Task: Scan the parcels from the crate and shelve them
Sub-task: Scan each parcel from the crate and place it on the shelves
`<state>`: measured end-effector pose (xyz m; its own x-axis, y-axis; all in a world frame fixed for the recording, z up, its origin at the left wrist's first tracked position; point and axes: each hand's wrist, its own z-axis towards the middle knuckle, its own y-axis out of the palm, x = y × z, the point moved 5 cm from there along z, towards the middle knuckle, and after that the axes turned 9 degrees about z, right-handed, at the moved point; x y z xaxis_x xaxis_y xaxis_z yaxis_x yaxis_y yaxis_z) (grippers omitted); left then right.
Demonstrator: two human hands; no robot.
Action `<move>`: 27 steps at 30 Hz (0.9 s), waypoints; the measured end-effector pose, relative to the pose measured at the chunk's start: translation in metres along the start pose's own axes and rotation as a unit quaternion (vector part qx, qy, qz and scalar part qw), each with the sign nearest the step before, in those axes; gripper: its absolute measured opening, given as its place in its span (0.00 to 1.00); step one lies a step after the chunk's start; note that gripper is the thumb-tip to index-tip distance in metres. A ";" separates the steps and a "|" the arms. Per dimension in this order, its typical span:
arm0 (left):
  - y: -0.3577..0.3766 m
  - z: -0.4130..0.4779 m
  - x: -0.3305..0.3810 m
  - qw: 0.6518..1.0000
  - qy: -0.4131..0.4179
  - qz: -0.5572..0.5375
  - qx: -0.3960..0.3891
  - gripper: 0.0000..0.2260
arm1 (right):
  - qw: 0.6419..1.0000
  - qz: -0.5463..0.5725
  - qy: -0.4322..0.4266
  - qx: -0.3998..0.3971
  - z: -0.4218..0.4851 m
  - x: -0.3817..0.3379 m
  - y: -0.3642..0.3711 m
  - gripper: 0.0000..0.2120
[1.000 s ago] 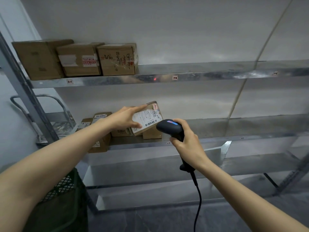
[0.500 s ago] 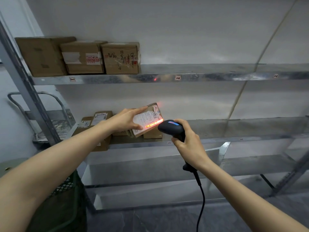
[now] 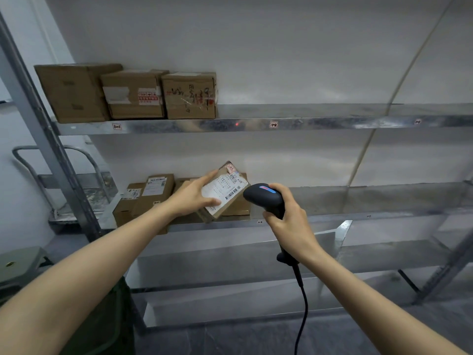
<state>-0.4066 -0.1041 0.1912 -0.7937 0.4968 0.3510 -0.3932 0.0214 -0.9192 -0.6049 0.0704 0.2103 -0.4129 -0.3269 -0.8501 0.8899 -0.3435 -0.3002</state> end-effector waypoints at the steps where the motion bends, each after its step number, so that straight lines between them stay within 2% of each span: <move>1: 0.004 -0.003 -0.001 1.000 -0.006 -0.020 -0.001 0.40 | 1.000 0.001 0.000 0.006 -0.001 -0.002 0.000 0.28; 5: 0.024 -0.013 -0.002 0.992 -0.036 -0.122 0.003 0.40 | 1.000 0.002 0.001 0.029 -0.004 -0.006 -0.001 0.29; 11: 0.061 -0.024 0.003 0.955 -0.099 -0.279 0.006 0.40 | 0.998 -0.007 0.015 0.064 -0.009 -0.006 -0.002 0.26; 14: 0.078 -0.025 0.010 0.939 -0.105 -0.326 0.015 0.35 | 0.996 -0.009 0.020 0.087 -0.008 -0.004 -0.004 0.26; 17: 0.092 -0.022 0.020 0.929 -0.117 -0.351 0.017 0.29 | 0.995 -0.015 0.031 0.098 -0.007 0.000 -0.007 0.25; 19: 0.101 -0.017 0.025 0.928 -0.133 -0.348 0.027 0.29 | 0.994 -0.017 0.037 0.104 -0.003 0.005 -0.010 0.24; 27: 0.136 0.017 0.045 0.918 -0.179 -0.353 0.040 0.37 | 0.994 -0.007 0.048 0.101 0.026 0.036 -0.031 0.24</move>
<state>-0.5039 -0.0931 0.0850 -0.4247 0.0674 0.9028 -0.8891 0.1568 -0.4300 -0.6524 0.0458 0.2002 -0.3959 -0.2390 -0.8866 0.8229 -0.5208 -0.2270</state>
